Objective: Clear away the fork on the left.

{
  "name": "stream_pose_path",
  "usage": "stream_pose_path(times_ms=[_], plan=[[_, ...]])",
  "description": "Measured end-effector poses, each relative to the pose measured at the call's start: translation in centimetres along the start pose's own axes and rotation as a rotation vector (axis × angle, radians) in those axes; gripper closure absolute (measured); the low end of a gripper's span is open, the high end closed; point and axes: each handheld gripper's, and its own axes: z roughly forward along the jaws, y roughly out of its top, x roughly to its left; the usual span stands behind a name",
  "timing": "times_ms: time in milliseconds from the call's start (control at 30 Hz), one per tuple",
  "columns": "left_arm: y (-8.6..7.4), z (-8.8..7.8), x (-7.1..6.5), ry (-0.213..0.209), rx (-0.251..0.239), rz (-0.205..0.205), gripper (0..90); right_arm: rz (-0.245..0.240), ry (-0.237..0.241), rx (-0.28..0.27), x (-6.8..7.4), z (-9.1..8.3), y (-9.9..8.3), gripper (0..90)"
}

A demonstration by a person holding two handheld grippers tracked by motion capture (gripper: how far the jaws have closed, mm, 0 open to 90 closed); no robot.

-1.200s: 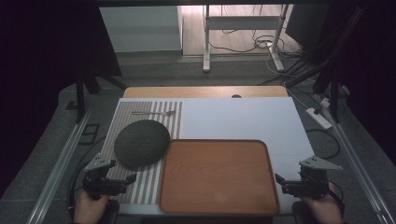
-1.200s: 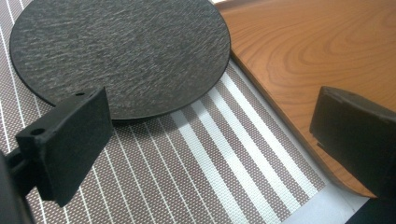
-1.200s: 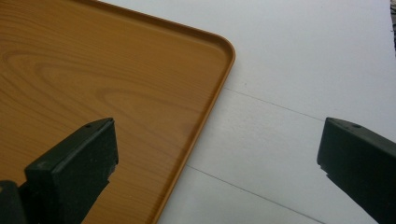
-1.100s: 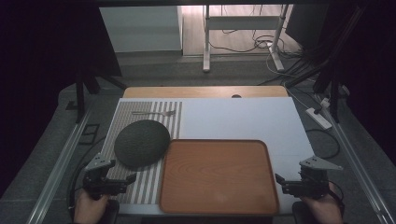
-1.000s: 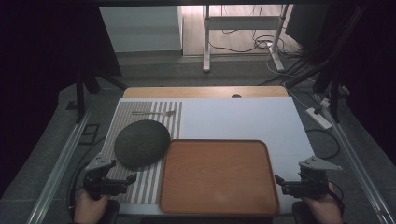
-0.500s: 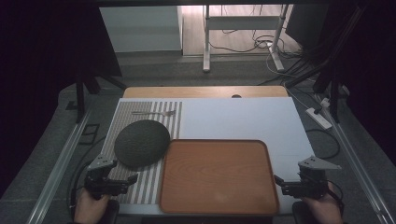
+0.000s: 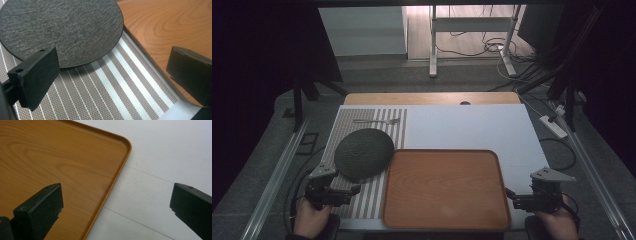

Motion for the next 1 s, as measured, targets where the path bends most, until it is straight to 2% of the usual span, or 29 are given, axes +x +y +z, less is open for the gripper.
stream_pose_path(times_ms=[100, 200, 633, 767, 1000], plan=[[0.1, 0.2, 0.0, 0.004, -0.002, 0.015, 0.0, -0.001, 0.0, 0.002, 0.0, 0.0, 0.0, 0.0], [0.3, 0.3, 0.2, -0.003, -0.015, 0.017, 0.0, -0.002, 0.0, 0.004, 0.0, 0.0, 0.0, 0.0], [1.0, 1.4, 1.1, -0.02, -0.004, 0.027, 0.0, -0.015, 0.005, 0.012, 0.1, 0.1, 0.0, 0.0], [1.5, 1.9, 1.5, -0.038, -0.006, 0.028, 0.0, -0.019, 0.005, 0.015, 0.2, 0.2, 0.1, 0.0], [2.4, 3.0, 2.0, -0.033, 0.023, 0.045, 0.0, -0.023, 0.005, 0.019, 0.2, 0.2, 0.1, 0.0]])
